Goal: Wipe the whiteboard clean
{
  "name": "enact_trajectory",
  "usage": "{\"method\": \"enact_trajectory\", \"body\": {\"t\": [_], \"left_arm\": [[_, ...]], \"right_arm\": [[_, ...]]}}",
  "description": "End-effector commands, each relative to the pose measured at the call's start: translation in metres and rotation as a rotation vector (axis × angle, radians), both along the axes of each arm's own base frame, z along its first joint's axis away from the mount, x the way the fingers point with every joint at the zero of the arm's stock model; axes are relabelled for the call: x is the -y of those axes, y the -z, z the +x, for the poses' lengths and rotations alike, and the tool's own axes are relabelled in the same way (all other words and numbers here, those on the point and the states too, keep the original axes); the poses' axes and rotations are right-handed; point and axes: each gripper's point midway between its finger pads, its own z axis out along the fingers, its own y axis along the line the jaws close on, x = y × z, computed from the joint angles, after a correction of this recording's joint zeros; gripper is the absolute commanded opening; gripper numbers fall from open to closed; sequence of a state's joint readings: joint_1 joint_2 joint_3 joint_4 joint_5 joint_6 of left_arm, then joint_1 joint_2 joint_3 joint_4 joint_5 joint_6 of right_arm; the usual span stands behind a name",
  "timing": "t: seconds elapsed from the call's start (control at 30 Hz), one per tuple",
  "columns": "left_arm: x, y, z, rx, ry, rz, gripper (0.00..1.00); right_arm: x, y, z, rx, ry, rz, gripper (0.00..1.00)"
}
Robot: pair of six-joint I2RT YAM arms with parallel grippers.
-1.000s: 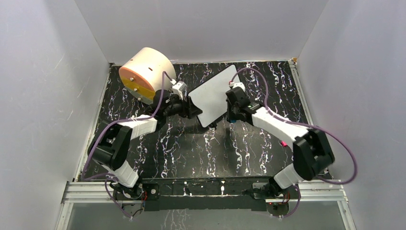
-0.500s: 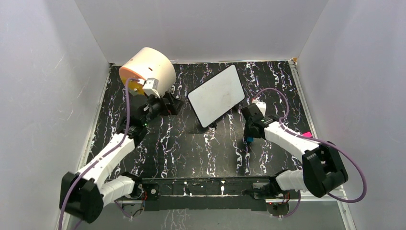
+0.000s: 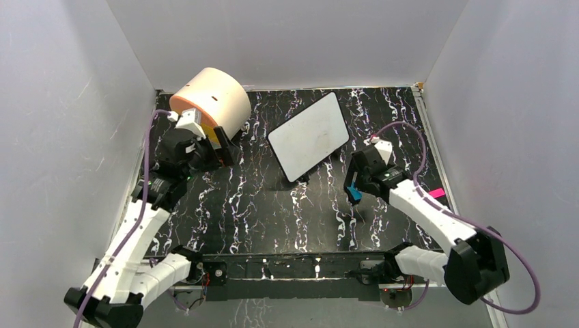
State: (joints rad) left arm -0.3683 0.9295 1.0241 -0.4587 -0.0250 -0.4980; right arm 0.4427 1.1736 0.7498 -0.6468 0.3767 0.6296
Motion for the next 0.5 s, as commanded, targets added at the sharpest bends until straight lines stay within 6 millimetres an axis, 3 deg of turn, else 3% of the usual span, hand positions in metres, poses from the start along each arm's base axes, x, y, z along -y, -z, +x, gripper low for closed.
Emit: {"method": "enact_trajectory", "body": {"t": [0.0, 0.2, 0.47], "left_arm": [[-0.024, -0.028, -0.031, 0.018, -0.021, 0.066, 0.98], [-0.051, -0.083, -0.059, 0.16, -0.047, 0.126, 0.98], [-0.084, -0.171, -0.103, 0.435, -0.114, 0.12, 0.99]], "right_arm": [[0.009, -0.074, 0.011, 0.177, 0.053, 0.022, 0.78], [0.026, -0.167, -0.009, 0.415, 0.024, 0.069, 0.83], [0.08, -0.289, -0.06, 0.719, 0.131, 0.055, 0.93]]}}
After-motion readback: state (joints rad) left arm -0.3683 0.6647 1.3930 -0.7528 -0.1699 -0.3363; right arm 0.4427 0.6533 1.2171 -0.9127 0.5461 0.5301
